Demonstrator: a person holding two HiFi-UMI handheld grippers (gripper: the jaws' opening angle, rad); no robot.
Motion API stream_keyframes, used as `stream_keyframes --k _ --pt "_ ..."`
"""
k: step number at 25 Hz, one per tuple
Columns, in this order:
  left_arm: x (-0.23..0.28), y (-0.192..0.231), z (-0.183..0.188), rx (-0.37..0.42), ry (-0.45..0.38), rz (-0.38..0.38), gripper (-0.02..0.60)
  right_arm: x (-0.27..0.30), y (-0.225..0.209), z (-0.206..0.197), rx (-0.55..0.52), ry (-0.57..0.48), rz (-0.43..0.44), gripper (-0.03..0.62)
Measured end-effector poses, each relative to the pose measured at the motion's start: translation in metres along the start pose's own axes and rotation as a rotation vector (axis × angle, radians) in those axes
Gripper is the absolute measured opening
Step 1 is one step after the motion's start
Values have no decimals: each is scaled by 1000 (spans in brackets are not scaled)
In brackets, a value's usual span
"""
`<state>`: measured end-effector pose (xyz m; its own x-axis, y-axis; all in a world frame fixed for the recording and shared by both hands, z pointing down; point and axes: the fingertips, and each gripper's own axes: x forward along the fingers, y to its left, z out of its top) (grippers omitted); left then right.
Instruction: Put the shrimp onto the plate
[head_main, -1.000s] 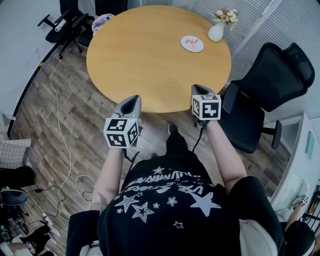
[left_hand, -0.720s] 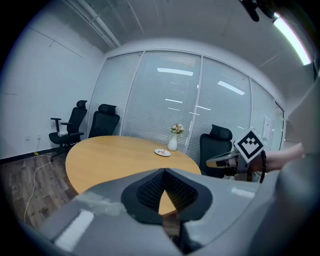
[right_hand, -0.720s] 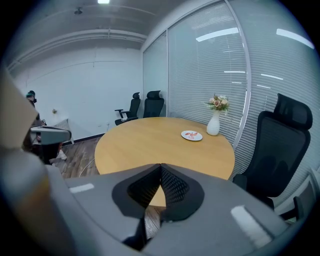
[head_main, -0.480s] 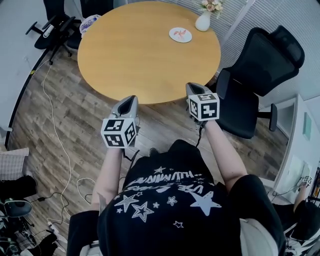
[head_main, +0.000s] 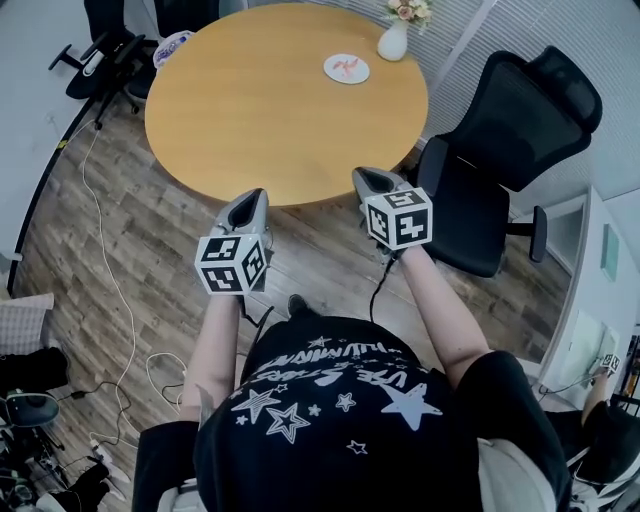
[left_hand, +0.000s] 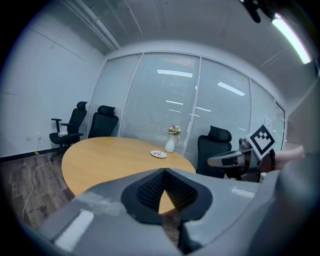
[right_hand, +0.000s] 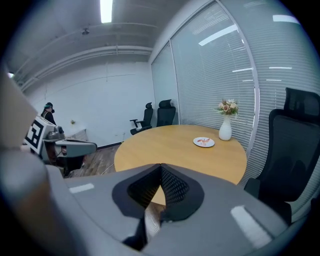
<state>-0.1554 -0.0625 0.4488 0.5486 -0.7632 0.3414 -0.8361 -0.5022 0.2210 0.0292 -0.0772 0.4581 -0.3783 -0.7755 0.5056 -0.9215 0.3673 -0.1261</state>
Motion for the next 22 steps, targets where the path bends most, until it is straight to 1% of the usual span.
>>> stream_keyframes --k 6,13,22 --pt "-9 -27 -11 0 19 17 2 -25 -2 -18 47 4 47 2" --pt "-22 -64 -22 11 29 19 2 -58 -9 -35 45 10 58 2" --pt "-45 -98 -38 14 29 24 1 -99 -8 -61 49 8 63 2"
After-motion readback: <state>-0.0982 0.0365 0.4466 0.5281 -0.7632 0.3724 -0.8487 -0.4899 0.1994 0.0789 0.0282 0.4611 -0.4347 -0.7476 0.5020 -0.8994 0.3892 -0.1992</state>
